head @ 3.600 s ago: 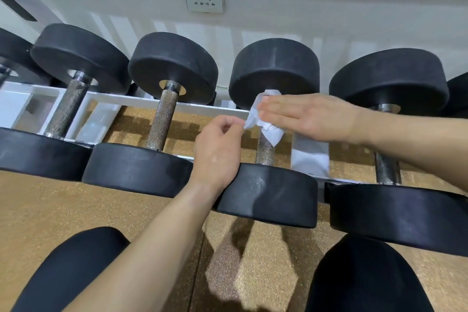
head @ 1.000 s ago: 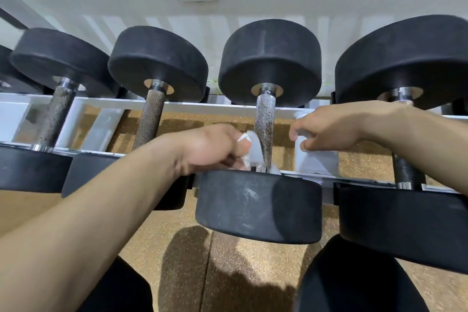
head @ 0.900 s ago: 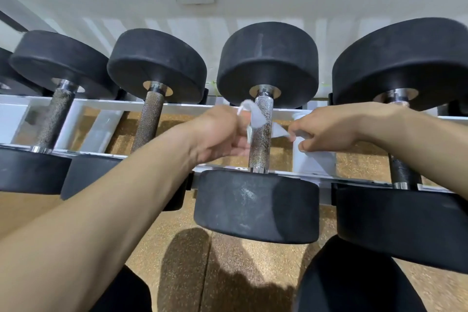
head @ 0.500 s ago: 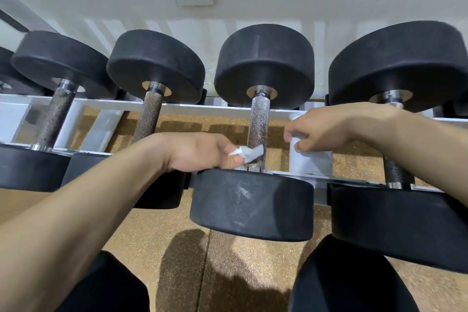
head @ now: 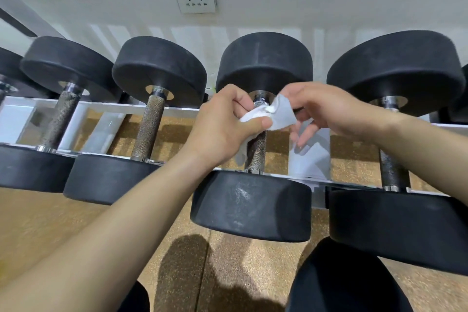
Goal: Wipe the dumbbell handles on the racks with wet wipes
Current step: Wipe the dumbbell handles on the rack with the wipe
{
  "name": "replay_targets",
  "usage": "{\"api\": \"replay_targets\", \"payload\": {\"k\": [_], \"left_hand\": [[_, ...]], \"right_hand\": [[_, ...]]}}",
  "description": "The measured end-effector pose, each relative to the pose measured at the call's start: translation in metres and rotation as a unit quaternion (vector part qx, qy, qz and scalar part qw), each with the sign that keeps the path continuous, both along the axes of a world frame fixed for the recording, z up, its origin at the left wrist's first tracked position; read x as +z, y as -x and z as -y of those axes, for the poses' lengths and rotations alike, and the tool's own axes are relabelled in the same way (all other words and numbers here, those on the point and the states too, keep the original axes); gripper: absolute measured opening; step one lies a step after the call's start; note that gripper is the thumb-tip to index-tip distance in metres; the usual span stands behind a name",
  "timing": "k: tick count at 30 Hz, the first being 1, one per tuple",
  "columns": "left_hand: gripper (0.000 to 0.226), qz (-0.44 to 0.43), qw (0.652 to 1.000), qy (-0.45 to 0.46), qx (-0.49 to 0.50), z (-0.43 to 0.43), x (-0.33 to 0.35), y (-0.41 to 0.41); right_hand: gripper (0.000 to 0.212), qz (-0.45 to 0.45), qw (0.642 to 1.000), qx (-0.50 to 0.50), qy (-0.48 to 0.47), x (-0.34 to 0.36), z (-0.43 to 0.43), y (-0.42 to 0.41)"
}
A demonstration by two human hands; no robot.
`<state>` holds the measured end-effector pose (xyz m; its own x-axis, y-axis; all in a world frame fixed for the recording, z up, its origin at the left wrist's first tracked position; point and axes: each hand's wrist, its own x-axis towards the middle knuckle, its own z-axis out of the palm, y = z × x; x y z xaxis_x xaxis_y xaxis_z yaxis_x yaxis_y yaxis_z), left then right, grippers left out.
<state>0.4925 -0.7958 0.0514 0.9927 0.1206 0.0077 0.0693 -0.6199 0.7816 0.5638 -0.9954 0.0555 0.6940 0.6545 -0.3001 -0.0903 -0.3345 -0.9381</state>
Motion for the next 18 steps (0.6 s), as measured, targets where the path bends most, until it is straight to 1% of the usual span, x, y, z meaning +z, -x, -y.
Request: {"api": "replay_targets", "payload": {"k": [2,3,6,7,8,10,12,14,16,18], "left_hand": [[0.032,-0.003,1.0,-0.013,0.014,0.005,-0.001,-0.001],[0.032,-0.01,1.0,-0.004,0.007,0.006,-0.001,-0.002],[0.035,-0.055,0.993,0.088,-0.053,0.002,0.0,0.001],[0.037,-0.067,0.989,0.11,-0.076,-0.001,0.0,0.003],[0.037,-0.07,0.987,0.112,-0.09,-0.006,0.0,0.004],[0.03,-0.035,0.994,0.068,-0.075,-0.014,0.0,0.004],[0.028,0.047,0.999,0.002,-0.007,-0.017,0.002,0.0],[0.032,0.13,0.989,-0.047,0.042,-0.014,0.005,-0.003],[0.034,0.178,0.978,-0.104,0.018,-0.011,0.003,-0.007],[0.034,0.187,0.964,-0.183,-0.044,-0.014,-0.004,-0.012]], "right_hand": [[0.038,-0.068,0.996,-0.002,-0.059,0.004,-0.001,0.003],[0.036,-0.071,0.996,-0.003,-0.055,0.004,-0.002,0.005],[0.013,0.019,1.0,0.02,-0.007,0.0,-0.002,0.01],[0.011,0.03,0.999,0.023,0.001,-0.002,-0.001,0.011],[0.01,0.034,0.999,0.014,0.007,-0.004,0.0,0.01],[0.008,0.045,0.999,-0.018,0.019,-0.005,0.001,0.009],[0.006,0.066,0.996,-0.05,0.018,-0.006,0.0,0.009],[0.006,0.092,0.992,-0.087,0.006,-0.008,-0.005,0.013],[0.008,0.15,0.98,-0.13,0.026,-0.012,-0.008,0.017],[0.01,0.245,0.955,-0.143,0.085,-0.018,-0.01,0.018]]}}
